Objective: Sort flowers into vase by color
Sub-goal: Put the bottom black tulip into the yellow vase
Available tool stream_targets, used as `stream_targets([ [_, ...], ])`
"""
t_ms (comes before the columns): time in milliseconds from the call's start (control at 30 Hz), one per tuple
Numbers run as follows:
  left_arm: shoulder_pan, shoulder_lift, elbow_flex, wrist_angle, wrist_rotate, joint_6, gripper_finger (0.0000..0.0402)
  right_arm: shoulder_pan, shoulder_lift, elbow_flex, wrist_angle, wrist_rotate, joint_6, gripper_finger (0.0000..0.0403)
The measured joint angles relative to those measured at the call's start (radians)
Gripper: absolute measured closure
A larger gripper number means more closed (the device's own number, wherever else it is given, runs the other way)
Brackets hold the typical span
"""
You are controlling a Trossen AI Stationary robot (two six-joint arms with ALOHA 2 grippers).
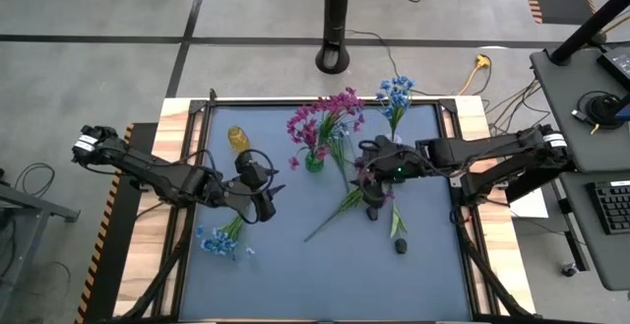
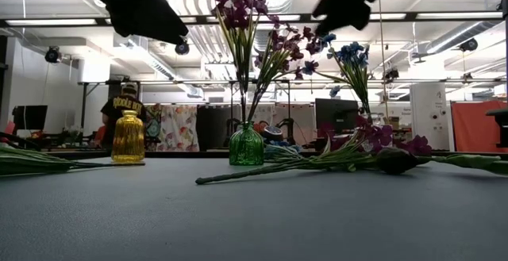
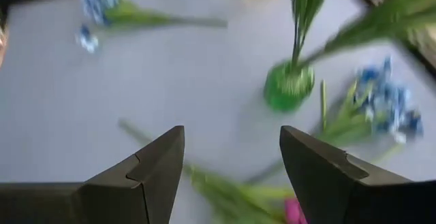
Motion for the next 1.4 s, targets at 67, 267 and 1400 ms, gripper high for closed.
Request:
stream_targets([
  [67,0.000,0.000,0.000,-0.008,0.042,-0.014,0.0210,0.014,-0.001,0.000,-0.068,-0.001,0.024,0.0170],
  [267,-0.002,0.000,0.001,-0.158,0.147,-0.202,0.0210,0.040,-0.011,0.000,-0.348,-0.110,0.123,0.0170],
  [1400,-0.098,0.266,0.084,-0.211,0.183,-0.376,0.0210,0.131,-0.007,-0.296,-0.434,-0.078,0.719,0.0179],
])
